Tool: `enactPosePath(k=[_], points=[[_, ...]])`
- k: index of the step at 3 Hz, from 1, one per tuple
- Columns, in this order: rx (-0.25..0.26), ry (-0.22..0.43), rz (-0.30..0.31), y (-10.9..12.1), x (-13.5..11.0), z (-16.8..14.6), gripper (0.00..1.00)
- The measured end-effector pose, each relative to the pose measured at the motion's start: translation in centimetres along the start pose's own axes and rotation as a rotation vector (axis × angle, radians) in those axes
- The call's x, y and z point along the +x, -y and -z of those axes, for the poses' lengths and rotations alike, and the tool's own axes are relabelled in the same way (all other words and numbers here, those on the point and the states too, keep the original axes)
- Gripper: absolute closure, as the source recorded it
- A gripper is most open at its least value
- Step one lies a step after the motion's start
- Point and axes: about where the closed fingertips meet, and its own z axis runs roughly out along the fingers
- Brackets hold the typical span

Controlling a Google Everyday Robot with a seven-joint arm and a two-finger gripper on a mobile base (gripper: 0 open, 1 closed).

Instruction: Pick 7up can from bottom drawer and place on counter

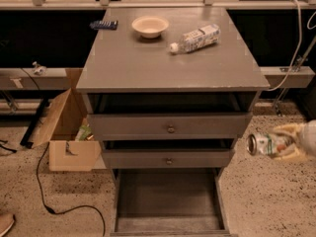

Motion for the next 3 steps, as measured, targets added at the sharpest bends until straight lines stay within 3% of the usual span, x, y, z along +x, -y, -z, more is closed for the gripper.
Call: enactPosePath(k=[1,2,3], points=[[0.044,-0.001,-0.002,2.6,-2.8,5.3,1.00],[0.044,-0.001,-0.002,2.6,-2.8,5.3,1.00],[0.065,0.029,0.005,4.5,-5.8,6.3,1.00]])
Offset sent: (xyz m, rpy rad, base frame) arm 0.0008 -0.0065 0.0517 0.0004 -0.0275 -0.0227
